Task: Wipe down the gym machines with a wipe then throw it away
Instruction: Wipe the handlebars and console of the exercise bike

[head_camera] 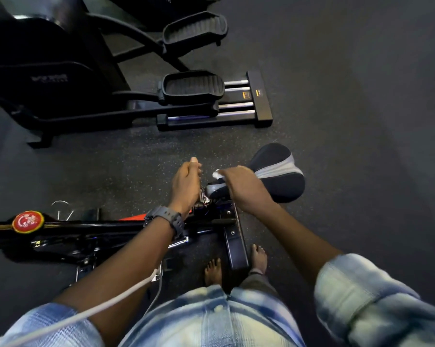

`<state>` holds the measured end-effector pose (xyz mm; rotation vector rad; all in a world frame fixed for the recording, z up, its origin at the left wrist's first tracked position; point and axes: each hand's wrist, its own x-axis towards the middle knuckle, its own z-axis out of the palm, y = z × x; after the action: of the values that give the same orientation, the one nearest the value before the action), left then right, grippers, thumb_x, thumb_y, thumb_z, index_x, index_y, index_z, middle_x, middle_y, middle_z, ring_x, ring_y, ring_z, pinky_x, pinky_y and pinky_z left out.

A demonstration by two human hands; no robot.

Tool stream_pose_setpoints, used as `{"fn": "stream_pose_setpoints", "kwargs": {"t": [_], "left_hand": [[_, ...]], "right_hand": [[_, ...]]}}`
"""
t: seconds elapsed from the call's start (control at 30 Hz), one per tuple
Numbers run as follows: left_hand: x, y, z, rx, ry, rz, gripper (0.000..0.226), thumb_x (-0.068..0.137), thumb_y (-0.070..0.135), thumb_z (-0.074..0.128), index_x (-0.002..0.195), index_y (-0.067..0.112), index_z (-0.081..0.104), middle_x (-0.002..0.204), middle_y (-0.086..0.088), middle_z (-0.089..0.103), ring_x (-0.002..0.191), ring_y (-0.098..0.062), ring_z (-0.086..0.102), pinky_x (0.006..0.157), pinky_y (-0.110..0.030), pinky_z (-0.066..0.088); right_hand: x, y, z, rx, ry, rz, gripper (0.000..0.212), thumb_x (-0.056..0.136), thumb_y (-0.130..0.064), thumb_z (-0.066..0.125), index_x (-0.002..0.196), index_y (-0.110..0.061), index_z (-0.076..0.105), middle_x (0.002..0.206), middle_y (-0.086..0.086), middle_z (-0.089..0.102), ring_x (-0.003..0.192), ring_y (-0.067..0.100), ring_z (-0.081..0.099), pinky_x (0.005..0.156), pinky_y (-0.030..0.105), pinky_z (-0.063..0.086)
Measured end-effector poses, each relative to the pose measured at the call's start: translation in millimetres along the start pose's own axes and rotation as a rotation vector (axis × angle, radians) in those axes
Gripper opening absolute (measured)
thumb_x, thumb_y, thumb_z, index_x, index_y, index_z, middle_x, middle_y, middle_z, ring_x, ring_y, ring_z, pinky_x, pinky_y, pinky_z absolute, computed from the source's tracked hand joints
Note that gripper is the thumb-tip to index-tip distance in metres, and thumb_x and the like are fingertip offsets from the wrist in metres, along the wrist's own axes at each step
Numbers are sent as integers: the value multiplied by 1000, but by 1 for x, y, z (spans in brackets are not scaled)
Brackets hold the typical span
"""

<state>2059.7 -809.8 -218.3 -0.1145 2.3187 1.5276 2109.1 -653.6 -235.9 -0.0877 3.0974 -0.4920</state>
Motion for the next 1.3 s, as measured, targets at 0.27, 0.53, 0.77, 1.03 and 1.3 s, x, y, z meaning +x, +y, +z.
{"fn": "stream_pose_setpoints", "kwargs": {"t": [0.27,0.53,0.77,1.03,1.3], "left_hand": [[-2,3,9,38,-29,66,42,105,47,32,99,21,65,108,-3,68,103,-20,63,94,-40,49],[-10,10,30,336,-193,262,47,106,39,32,105,12,70,106,-6,69,99,-22,62,91,-42,48],[-8,11,41,363,-185,290,48,106,40,30,105,12,69,104,-6,69,97,-22,62,90,-43,48],[-11,23,49,328,-193,249,52,105,48,26,104,18,69,104,-4,70,96,-20,63,91,-44,50],[-7,26,51,84,-199,82,54,101,57,26,108,22,68,112,0,70,108,-16,63,99,-44,50]], "right_hand": [[-27,-14,30,-176,-1,-583,26,91,-21,50,106,-18,70,110,1,69,126,24,48,112,50,30],[-90,95,-11,-129,172,-274,23,89,-15,56,99,-23,75,106,-6,73,97,30,63,76,41,52],[-104,81,-1,172,438,224,17,80,-8,75,95,-8,67,104,9,58,85,24,60,62,35,54],[-40,27,-1,70,259,-11,27,90,-24,49,81,-12,72,77,3,66,71,25,52,64,41,43],[-43,118,-23,81,321,536,18,89,-13,64,102,-7,74,100,14,64,89,31,60,75,30,44]]}}
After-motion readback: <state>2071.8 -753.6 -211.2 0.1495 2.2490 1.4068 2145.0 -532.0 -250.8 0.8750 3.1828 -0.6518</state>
